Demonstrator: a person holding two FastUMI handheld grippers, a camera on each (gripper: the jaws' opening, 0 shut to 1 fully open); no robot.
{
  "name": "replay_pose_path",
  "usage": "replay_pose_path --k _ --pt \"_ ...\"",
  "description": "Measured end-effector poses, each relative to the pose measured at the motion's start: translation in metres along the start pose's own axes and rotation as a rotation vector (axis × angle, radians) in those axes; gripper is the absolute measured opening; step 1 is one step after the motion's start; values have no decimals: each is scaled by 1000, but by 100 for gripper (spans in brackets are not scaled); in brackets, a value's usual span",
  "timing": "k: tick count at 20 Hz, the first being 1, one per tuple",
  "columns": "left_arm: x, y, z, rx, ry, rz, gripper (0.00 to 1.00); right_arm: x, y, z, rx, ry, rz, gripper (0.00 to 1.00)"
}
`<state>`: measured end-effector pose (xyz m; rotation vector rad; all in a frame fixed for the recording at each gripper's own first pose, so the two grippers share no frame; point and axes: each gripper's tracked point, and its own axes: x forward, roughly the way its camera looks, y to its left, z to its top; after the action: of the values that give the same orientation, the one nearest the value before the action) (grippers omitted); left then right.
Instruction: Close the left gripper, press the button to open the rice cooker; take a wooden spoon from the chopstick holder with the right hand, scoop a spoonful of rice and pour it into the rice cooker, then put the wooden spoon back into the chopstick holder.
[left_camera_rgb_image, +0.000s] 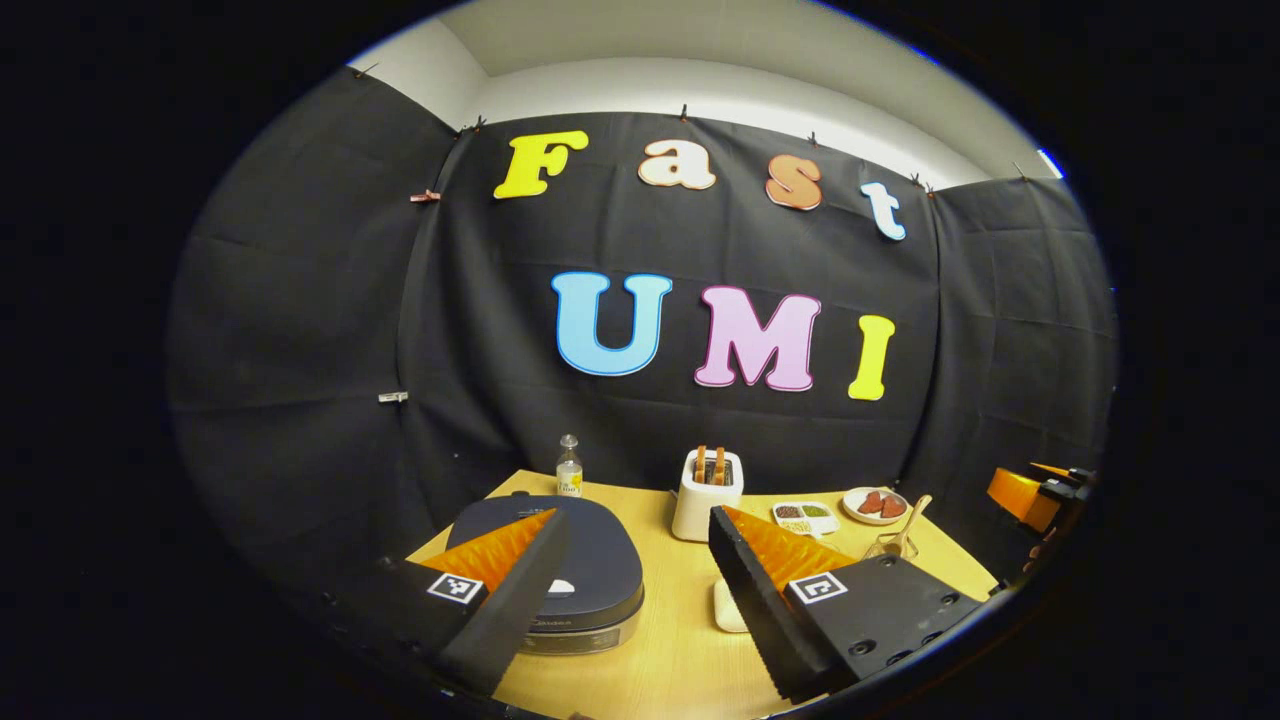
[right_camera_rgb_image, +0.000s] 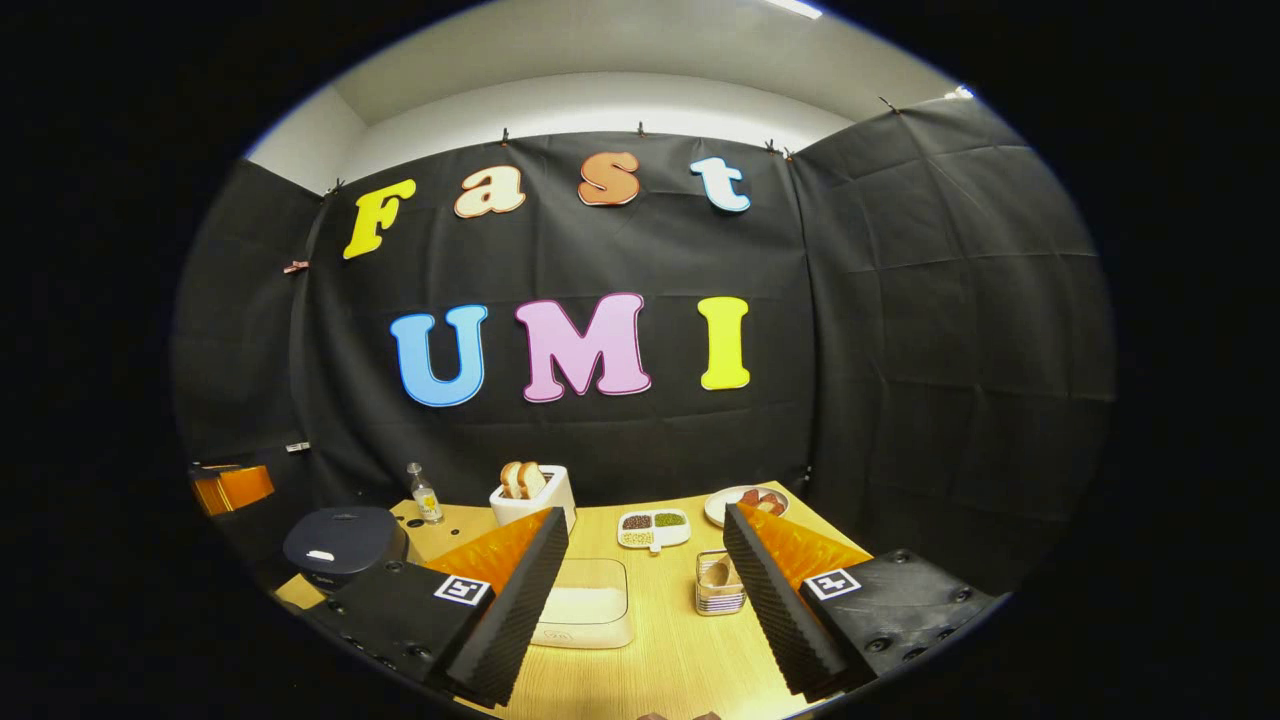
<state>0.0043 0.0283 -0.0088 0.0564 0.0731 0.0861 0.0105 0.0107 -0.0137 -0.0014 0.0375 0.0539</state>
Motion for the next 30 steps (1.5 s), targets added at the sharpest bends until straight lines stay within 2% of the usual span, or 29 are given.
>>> replay_pose_path --k 1,3,5,6,7,8,9,11,12,14,19,26,30 --pt "3 2 -2 -2 14 -2 95 1 1 -1 3 2 -1 100" --pt "9 7 -8 -16 41 -14 87 -1 0 -4 0 7 -6 100" --pt "19 19 -16 -24 74 -17 76 -1 0 -7 -4 13 -13 98" --pt "23 22 -18 -29 90 -30 67 -3 -1 -9 -2 16 -18 98" --pt "28 23 -21 -35 106 -50 66 -3 -2 -12 1 26 -23 98" --pt "33 28 -23 -39 121 -54 53 -4 -1 -15 3 35 -25 100" --pt "40 36 -30 -40 140 -59 54 -5 -2 -17 1 43 -28 100" --pt "49 46 -38 -45 172 -66 39 -6 -4 -19 -9 53 -37 98" --pt "52 52 -41 -51 185 -67 20 -6 -4 -20 -14 60 -41 98" --pt "59 60 -44 -67 190 -77 7 -7 -5 -24 -27 78 -49 98" --pt "79 73 -76 -86 275 -90 6 -10 -7 -31 -56 123 -60 98" --pt "98 80 -120 -48 373 -92 6 -6 -3 -34 -65 156 -63 98" --pt "101 76 -147 -83 450 -92 6 -3 -6 -36 -75 167 -69 98"
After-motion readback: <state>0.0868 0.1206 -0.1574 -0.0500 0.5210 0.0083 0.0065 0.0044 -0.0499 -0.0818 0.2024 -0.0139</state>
